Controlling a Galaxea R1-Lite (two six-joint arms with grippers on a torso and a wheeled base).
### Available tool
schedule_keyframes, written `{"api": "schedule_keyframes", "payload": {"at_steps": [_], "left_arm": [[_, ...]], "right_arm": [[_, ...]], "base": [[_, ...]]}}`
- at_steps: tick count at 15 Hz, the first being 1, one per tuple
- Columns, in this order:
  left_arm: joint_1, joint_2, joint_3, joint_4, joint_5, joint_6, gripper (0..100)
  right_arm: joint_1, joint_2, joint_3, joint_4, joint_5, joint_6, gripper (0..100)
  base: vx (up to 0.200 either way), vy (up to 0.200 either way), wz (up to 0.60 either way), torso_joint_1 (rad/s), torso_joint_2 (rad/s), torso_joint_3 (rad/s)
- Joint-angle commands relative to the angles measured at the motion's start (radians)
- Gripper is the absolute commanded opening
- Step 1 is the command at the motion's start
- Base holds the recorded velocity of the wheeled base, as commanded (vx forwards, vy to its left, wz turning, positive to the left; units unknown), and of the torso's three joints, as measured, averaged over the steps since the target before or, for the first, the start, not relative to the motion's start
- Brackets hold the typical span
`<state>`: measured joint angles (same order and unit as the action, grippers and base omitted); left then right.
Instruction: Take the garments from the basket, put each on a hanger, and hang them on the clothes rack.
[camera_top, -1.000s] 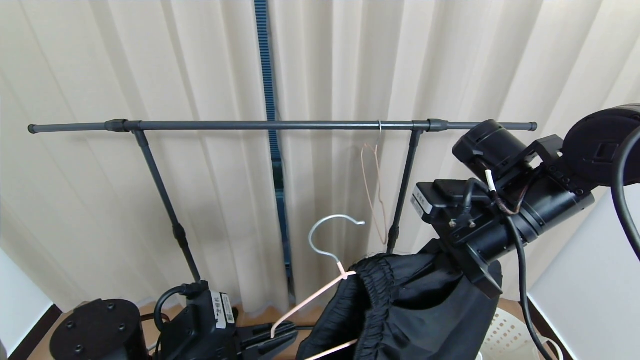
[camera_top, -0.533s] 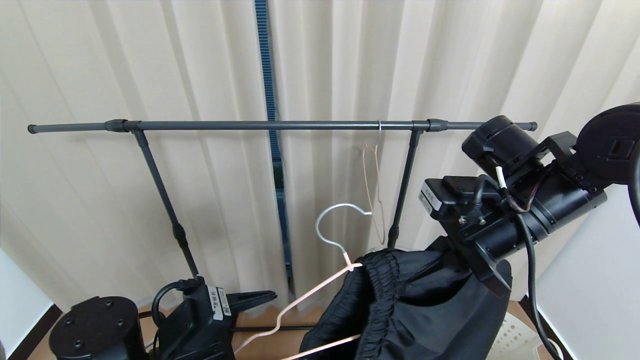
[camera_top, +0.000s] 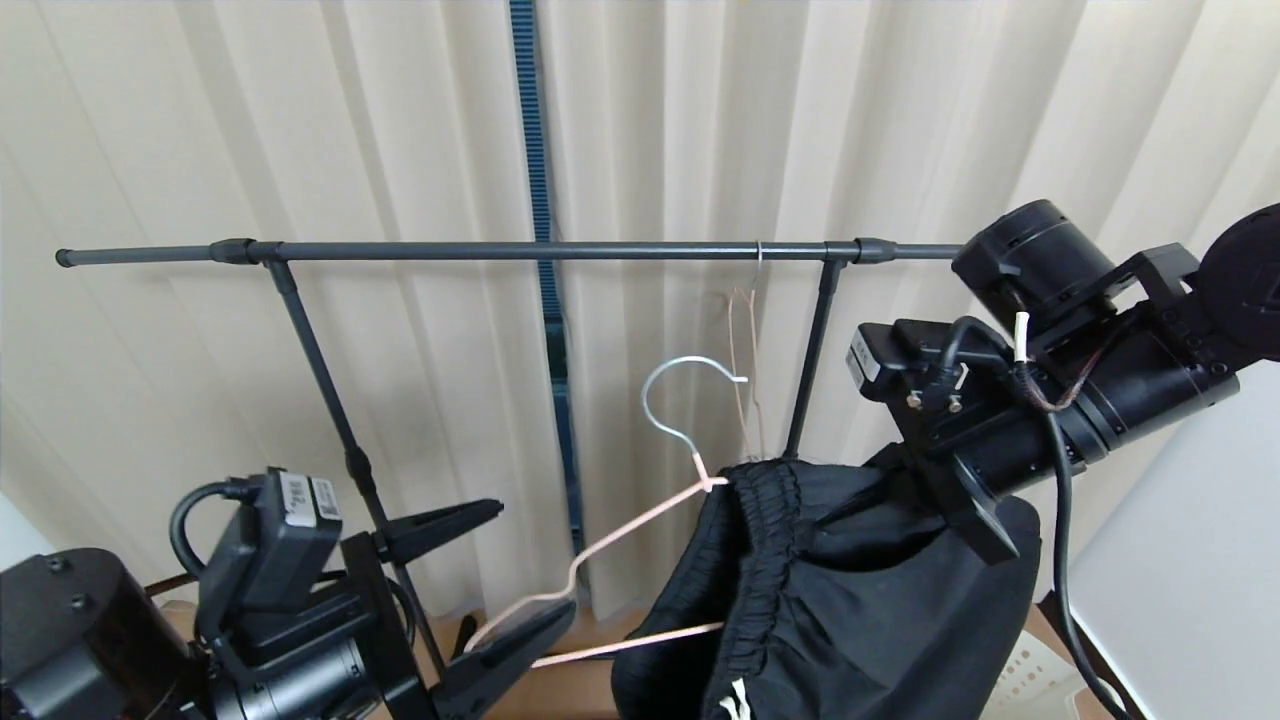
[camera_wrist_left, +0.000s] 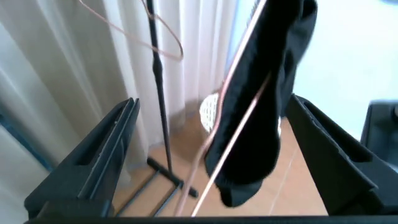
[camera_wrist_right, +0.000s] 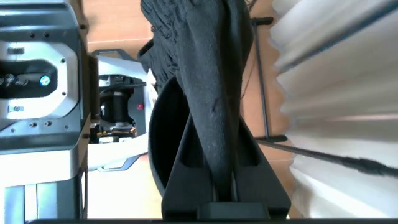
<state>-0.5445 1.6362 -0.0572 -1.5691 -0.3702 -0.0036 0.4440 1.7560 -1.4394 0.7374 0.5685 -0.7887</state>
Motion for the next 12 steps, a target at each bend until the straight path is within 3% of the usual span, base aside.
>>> {"api": "schedule_keyframes", "payload": {"at_steps": [1, 2, 7, 10, 12], "left_arm": [[0.023, -0.062, -0.035, 0.034, 0.002, -0.01, 100], [0.023, -0.085, -0.081, 0.156, 0.002, -0.041, 100], [0.008, -0.119, -0.265, 0.673, 0.053, -0.167, 100], [-0.063, -0.007, -0.274, 0.744, 0.094, -0.269, 100], [-0.111, 0.09, -0.296, 0.742, 0.116, -0.342, 100]], "right_arm": [[0.002, -0.046, 0.037, -0.056, -0.052, 0.057, 0], [0.007, -0.095, 0.117, -0.17, -0.124, 0.126, 0], [0.004, -0.253, 0.544, -0.682, -0.162, 0.171, 0], [0.002, -0.297, 0.712, -0.894, -0.159, 0.227, 0], [0.004, -0.297, 0.738, -0.96, -0.16, 0.253, 0]], "base": [[0.0, 0.0, 0.0, 0.0, 0.0, 0.0], [0.0, 0.0, 0.0, 0.0, 0.0, 0.0], [0.0, 0.0, 0.0, 0.0, 0.0, 0.0], [0.0, 0.0, 0.0, 0.0, 0.0, 0.0], [0.0, 0.0, 0.0, 0.0, 0.0, 0.0]]}}
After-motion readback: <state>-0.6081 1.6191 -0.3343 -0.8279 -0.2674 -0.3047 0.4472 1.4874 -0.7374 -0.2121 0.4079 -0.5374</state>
